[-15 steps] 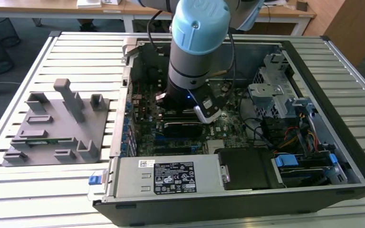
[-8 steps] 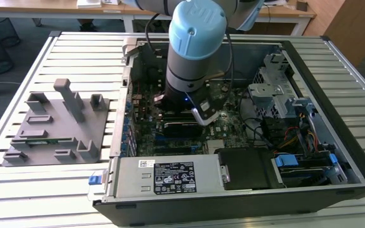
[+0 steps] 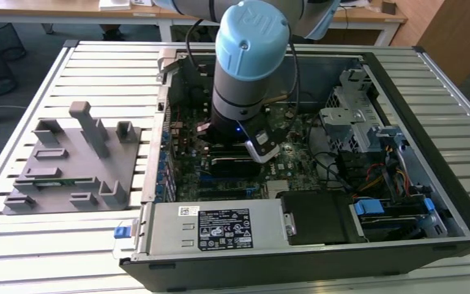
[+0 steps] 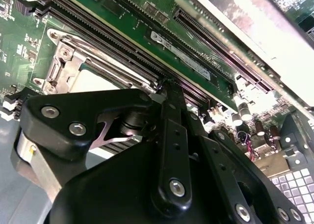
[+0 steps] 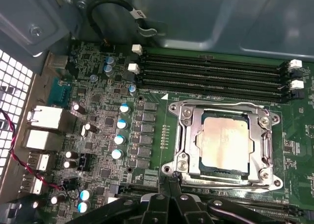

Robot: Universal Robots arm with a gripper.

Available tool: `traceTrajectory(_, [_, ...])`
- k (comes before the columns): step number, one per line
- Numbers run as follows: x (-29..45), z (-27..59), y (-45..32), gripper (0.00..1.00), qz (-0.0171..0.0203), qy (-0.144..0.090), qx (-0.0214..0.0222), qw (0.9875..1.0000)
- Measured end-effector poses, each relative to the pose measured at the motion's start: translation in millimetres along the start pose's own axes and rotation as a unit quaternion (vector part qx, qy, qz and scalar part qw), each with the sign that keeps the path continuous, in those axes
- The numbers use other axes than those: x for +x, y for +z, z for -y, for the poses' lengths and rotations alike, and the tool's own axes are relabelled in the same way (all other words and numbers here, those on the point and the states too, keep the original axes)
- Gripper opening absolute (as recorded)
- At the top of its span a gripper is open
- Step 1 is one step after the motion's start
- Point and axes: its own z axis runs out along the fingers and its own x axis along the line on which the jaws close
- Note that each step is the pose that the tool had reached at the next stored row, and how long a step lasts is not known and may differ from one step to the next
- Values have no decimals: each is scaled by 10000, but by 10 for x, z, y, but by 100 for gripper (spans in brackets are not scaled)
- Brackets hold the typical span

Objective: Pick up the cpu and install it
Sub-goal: 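Install the second cpu locking lever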

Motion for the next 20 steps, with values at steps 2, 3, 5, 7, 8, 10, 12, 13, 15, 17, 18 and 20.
traceTrajectory(2, [1, 0, 1, 11, 3, -1, -10, 10000])
traceTrajectory(3, [2, 0, 1, 11, 4, -1, -17, 10000])
traceTrajectory(5, [2, 0, 1, 11, 5, -1, -30, 10000])
traceTrajectory(7, [2, 0, 1, 11, 8, -3, -53, 10000])
traceTrajectory(8, [2, 0, 1, 11, 10, -4, -66, 10000])
traceTrajectory(10, [3, -1, 0, 11, 12, -5, -81, 10000])
traceTrajectory(12, [4, -2, -2, 11, 14, -7, -97, 10000])
traceTrajectory(13, [6, -2, -2, 11, 16, -8, -108, 9999])
traceTrajectory(15, [11, -3, -5, 11, 19, -9, -128, 9999])
traceTrajectory(17, [14, -4, -5, 11, 23, -11, -142, 9999])
traceTrajectory(18, [16, -4, -5, 11, 25, -11, -147, 9999])
traceTrajectory(20, [18, -4, -5, 11, 27, -12, -157, 9999])
